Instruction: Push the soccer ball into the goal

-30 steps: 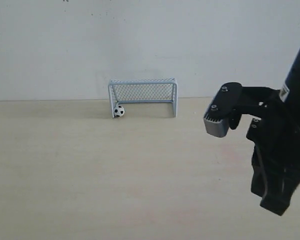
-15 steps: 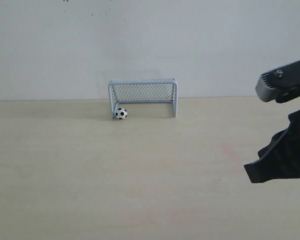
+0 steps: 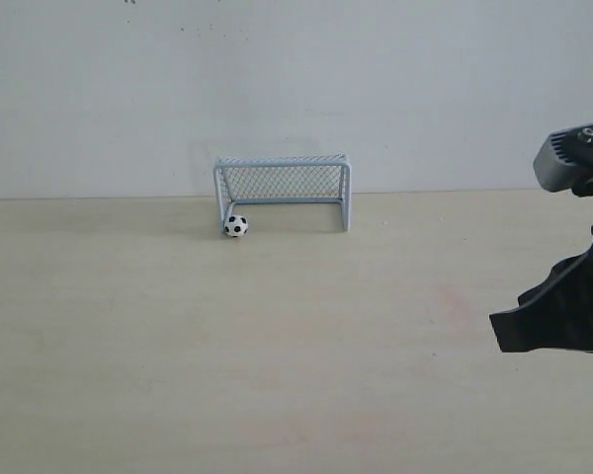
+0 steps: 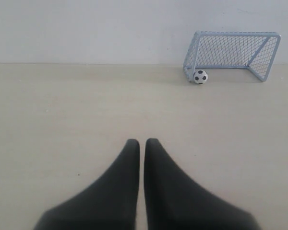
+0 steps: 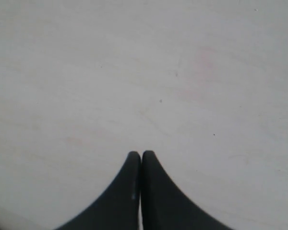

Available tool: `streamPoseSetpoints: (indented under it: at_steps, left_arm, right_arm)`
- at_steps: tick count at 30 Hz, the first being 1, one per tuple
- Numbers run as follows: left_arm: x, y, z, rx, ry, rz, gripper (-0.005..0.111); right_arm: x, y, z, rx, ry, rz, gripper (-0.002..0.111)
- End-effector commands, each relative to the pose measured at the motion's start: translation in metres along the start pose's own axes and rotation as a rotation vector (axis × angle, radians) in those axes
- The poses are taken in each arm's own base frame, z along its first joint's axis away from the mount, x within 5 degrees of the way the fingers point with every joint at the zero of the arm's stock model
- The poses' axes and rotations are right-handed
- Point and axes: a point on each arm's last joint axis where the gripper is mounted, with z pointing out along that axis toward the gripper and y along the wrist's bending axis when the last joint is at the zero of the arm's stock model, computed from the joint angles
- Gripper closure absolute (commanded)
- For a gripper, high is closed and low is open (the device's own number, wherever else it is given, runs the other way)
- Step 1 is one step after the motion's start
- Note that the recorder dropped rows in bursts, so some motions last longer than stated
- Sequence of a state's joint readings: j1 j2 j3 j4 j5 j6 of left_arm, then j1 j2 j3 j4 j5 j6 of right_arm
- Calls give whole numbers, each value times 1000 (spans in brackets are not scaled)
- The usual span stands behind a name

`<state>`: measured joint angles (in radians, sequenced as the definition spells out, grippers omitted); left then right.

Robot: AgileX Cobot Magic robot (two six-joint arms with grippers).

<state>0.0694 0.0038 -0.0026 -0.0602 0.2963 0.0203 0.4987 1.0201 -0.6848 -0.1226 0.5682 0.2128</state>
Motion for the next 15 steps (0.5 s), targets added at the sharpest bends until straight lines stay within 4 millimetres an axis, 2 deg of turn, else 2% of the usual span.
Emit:
streamPoseSetpoints:
  at_steps: [1,4,8,12,15]
  left_arm:
    - [1,-1,0,11,-1,-15,102]
    - [1,-1,0,11,-1,-15,102]
    - [1,-1,0,11,-1,-15,102]
    - [1,-1,0,11,-1,-15,102]
    - [1,-1,0,11,-1,-15,102]
  right_arm:
    - [0,0,-4,0,-27,-7,108]
    - [-1,-1,-14,-2,-67,-2,108]
    - [0,-3,-43,-13,-184,3,108]
    - [4,-13,-91,3,-413,36,108]
    - [16,-22,-125,44,-561,115,108]
